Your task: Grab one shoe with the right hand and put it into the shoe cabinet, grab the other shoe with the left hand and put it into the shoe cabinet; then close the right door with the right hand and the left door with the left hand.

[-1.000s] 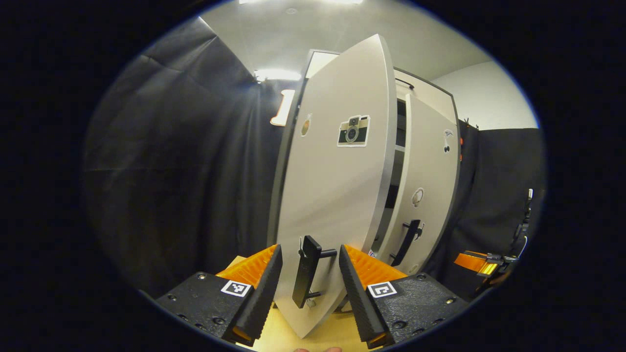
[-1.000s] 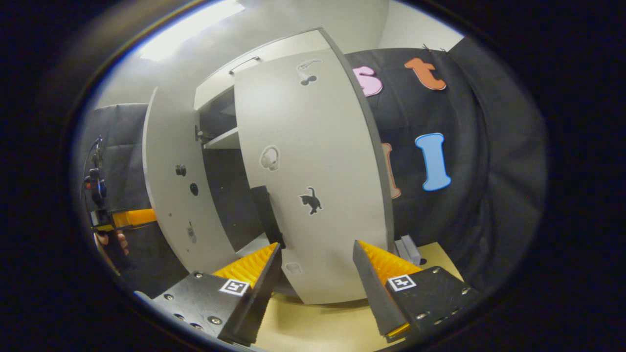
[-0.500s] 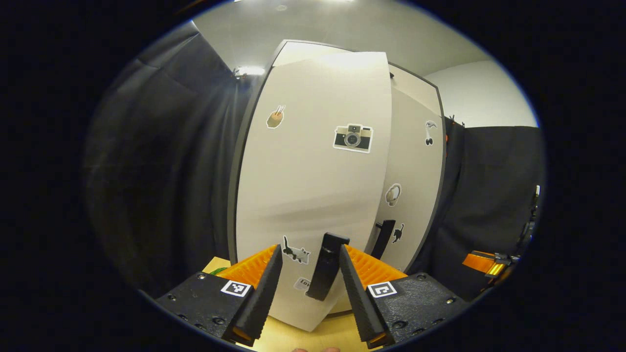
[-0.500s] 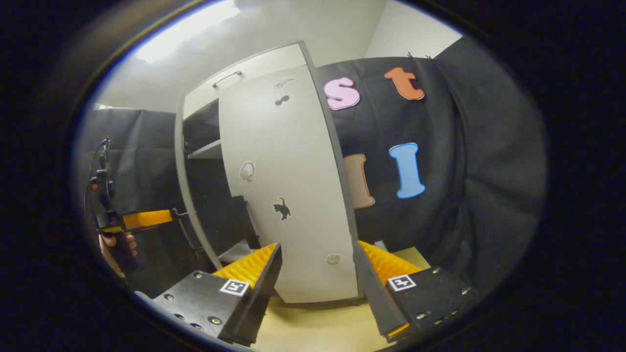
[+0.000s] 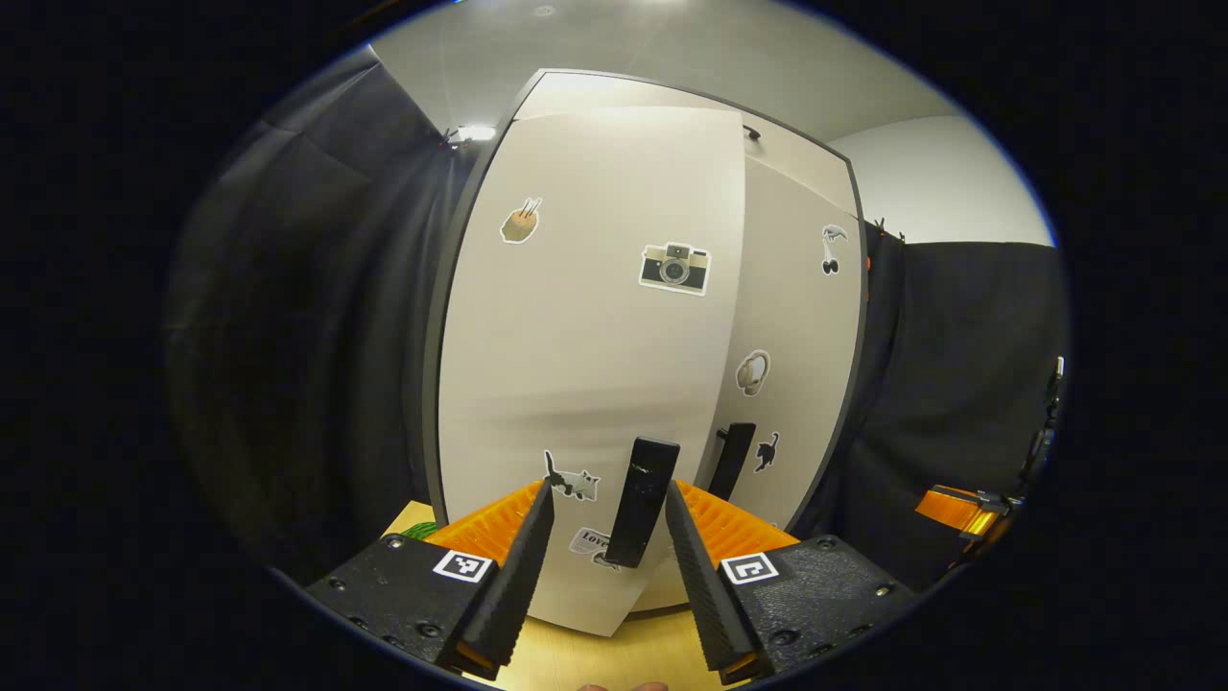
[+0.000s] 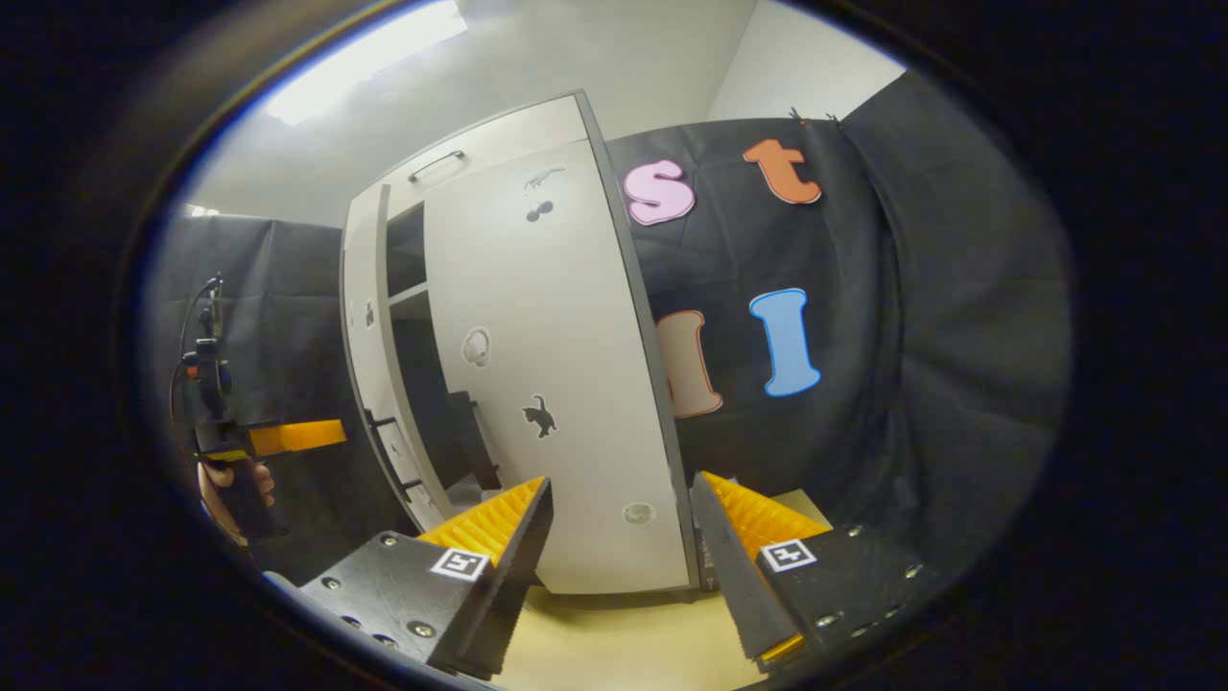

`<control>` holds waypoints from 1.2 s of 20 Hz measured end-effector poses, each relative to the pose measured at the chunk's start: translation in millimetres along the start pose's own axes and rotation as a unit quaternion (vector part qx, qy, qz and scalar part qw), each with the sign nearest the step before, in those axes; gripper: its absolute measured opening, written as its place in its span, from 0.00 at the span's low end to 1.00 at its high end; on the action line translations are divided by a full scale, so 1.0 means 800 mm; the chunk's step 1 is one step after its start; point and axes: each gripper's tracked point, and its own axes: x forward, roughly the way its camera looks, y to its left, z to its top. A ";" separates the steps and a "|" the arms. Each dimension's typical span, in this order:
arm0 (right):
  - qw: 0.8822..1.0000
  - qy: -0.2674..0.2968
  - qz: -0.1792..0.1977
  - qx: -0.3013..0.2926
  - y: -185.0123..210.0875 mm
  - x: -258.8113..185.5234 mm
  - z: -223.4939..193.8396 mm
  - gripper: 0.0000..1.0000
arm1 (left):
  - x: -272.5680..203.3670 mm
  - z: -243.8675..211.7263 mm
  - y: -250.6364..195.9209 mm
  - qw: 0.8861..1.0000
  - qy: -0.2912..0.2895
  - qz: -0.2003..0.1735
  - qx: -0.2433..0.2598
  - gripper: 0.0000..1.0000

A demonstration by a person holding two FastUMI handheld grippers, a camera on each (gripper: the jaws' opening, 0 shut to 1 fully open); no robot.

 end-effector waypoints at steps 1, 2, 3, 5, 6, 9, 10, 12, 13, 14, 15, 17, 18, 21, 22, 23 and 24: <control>1.000 -0.003 0.001 -0.001 0.000 -0.002 0.003 0.87 | 0.000 0.001 -0.002 1.000 -0.002 0.000 0.003 0.72; 1.000 -0.006 0.002 -0.001 0.001 -0.003 0.006 0.87 | -0.001 0.002 -0.005 1.000 -0.002 0.000 0.006 0.72; 1.000 -0.008 0.003 -0.001 0.002 -0.005 0.010 0.87 | -0.004 0.002 -0.007 1.000 -0.002 -0.001 0.008 0.72; 1.000 -0.014 0.007 0.001 0.004 -0.007 0.014 0.87 | -0.007 0.002 -0.012 1.000 -0.001 -0.002 0.013 0.72; 1.000 -0.016 0.008 0.002 0.004 -0.010 0.016 0.87 | -0.009 0.002 -0.013 1.000 -0.002 0.000 0.016 0.72; 1.000 -0.019 0.012 -0.001 0.004 -0.015 0.018 0.87 | -0.010 0.001 -0.018 1.000 -0.003 0.003 0.021 0.72; 1.000 -0.019 0.013 -0.004 0.004 -0.016 0.019 0.88 | -0.010 0.002 -0.020 1.000 -0.003 0.004 0.020 0.72; 1.000 -0.018 0.017 -0.008 0.006 -0.019 0.019 0.87 | -0.011 0.000 -0.020 1.000 -0.004 0.004 0.019 0.72; 1.000 -0.019 0.019 -0.010 0.007 -0.020 0.019 0.88 | -0.012 0.000 -0.020 1.000 -0.004 0.005 0.019 0.72; 1.000 -0.019 0.021 -0.011 0.008 -0.020 0.021 0.88 | -0.014 0.000 -0.020 1.000 -0.004 0.007 0.021 0.72; 0.999 -0.022 0.022 -0.014 0.009 -0.020 0.023 0.88 | -0.015 0.000 -0.019 1.000 -0.005 0.010 0.023 0.72; 0.999 -0.026 0.025 -0.019 0.011 -0.023 0.026 0.87 | -0.018 0.001 -0.019 0.999 -0.010 0.015 0.027 0.72; 0.999 -0.027 0.027 -0.022 0.012 -0.025 0.028 0.88 | -0.020 0.003 -0.019 0.999 -0.011 0.017 0.027 0.72; 0.999 -0.031 0.031 -0.028 0.016 -0.025 0.032 0.87 | -0.025 0.003 -0.019 0.999 -0.013 0.019 0.025 0.72; 0.999 -0.032 0.033 -0.029 0.017 -0.025 0.032 0.87 | -0.026 0.003 -0.019 0.999 -0.013 0.020 0.025 0.72; 0.998 -0.032 0.034 -0.029 0.018 -0.025 0.032 0.87 | -0.027 0.003 -0.018 0.999 -0.013 0.022 0.025 0.72; 0.998 -0.032 0.035 -0.030 0.019 -0.025 0.033 0.87 | -0.028 0.003 -0.017 0.999 -0.013 0.023 0.025 0.72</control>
